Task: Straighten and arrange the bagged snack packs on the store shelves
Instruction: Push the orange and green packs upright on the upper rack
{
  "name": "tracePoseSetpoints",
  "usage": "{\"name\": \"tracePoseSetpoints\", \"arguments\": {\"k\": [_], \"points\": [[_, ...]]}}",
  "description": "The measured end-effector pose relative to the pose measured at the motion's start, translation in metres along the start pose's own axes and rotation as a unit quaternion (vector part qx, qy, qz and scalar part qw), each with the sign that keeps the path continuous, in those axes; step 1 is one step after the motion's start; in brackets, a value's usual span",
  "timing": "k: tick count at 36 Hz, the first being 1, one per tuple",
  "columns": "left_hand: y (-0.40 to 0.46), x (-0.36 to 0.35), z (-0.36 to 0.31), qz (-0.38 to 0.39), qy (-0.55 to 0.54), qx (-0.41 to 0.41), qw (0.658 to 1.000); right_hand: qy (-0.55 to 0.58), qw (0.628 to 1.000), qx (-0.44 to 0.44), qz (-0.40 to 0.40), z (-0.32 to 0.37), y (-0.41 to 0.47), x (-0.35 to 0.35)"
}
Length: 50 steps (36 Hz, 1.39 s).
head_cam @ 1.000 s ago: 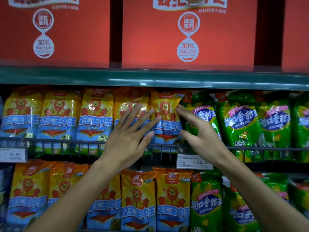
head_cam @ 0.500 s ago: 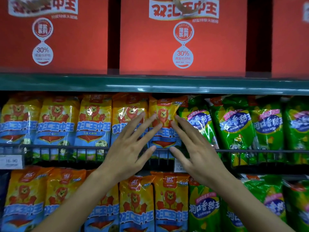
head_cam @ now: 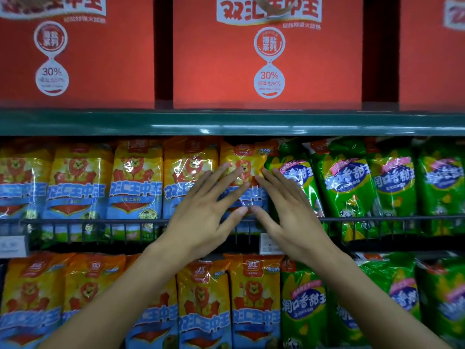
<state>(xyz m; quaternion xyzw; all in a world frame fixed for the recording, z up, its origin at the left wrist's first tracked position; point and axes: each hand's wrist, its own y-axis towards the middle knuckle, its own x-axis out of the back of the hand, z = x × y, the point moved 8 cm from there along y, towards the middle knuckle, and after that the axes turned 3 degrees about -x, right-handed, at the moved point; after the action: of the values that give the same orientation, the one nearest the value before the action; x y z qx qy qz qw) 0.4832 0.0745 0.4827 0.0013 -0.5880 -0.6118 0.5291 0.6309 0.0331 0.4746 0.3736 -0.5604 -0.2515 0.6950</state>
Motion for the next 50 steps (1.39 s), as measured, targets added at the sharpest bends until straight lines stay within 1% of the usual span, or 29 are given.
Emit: {"name": "tracePoseSetpoints", "arguments": {"k": [4, 7, 9, 11, 14, 16, 18, 22, 24, 26, 28, 30, 33, 35, 37, 38, 40, 42, 43, 48, 50], "points": [[-0.004, -0.001, -0.001, -0.005, 0.000, -0.005, 1.000, 0.033, 0.998, -0.036, -0.040, -0.014, -0.009, 0.020], [-0.002, -0.005, -0.002, -0.014, -0.055, 0.011, 0.998, 0.011, 0.996, -0.071, -0.043, -0.032, -0.016, 0.034], [0.001, -0.004, -0.006, -0.043, -0.080, 0.010, 0.996, -0.001, 0.994, -0.102, -0.048, -0.046, -0.019, 0.046], [0.005, -0.006, -0.011, -0.064, -0.088, 0.001, 0.994, -0.010, 0.990, -0.131, -0.060, -0.058, -0.019, 0.060], [0.014, -0.012, -0.022, -0.073, -0.086, -0.024, 0.993, -0.016, 0.981, -0.176, -0.074, -0.073, -0.015, 0.078], [0.021, -0.015, -0.030, -0.075, -0.093, -0.039, 0.992, -0.029, 0.979, -0.188, -0.071, -0.075, -0.012, 0.083], [0.027, -0.017, -0.035, -0.075, -0.108, -0.035, 0.991, -0.043, 0.977, -0.198, -0.065, -0.075, -0.007, 0.082], [0.033, -0.021, -0.040, -0.049, -0.085, -0.031, 0.995, -0.095, 0.970, -0.218, -0.048, -0.084, 0.006, 0.071], [0.033, -0.023, -0.042, -0.036, -0.075, -0.029, 0.996, -0.050, 0.969, -0.236, -0.048, -0.094, 0.009, 0.069], [0.033, -0.026, -0.043, -0.024, -0.060, -0.027, 0.998, 0.009, 0.967, -0.246, -0.061, -0.101, 0.008, 0.068], [0.034, -0.028, -0.045, -0.015, -0.048, -0.026, 0.998, 0.037, 0.969, -0.232, -0.074, -0.104, 0.004, 0.068], [0.036, -0.030, -0.049, -0.011, -0.049, -0.028, 0.998, 0.059, 0.969, -0.213, -0.107, -0.109, -0.004, 0.075], [0.044, -0.028, -0.063, -0.031, -0.070, -0.046, 0.996, 0.050, 0.961, -0.199, -0.188, -0.127, -0.021, 0.108], [0.054, -0.023, -0.083, -0.048, -0.069, -0.078, 0.993, 0.034, 0.954, -0.213, -0.209, -0.148, -0.030, 0.131], [0.066, -0.022, -0.104, -0.060, -0.061, -0.094, 0.992, 0.020, 0.952, -0.238, -0.190, -0.169, -0.034, 0.144], [0.073, -0.023, -0.113, -0.057, -0.059, -0.090, 0.993, 0.021, 0.954, -0.253, -0.162, -0.178, -0.034, 0.146], [0.086, -0.029, -0.126, -0.028, -0.074, -0.056, 0.995, 0.035, 0.960, -0.261, -0.096, -0.192, -0.031, 0.140], [0.097, -0.038, -0.131, 0.007, -0.087, -0.009, 0.996, 0.038, 0.969, -0.241, -0.048, -0.198, -0.026, 0.135], [0.100, -0.041, -0.133, 0.013, -0.083, 0.009, 0.996, 0.036, 0.972, -0.228, -0.036, -0.199, -0.024, 0.133], [0.102, -0.050, -0.137, -0.007, -0.067, 0.087, 0.994, -0.009, 0.988, -0.157, -0.006, -0.196, -0.015, 0.131], [0.098, -0.056, -0.141, 0.006, -0.061, 0.117, 0.991, -0.029, 0.990, -0.138, 0.013, -0.194, -0.014, 0.126]]}}
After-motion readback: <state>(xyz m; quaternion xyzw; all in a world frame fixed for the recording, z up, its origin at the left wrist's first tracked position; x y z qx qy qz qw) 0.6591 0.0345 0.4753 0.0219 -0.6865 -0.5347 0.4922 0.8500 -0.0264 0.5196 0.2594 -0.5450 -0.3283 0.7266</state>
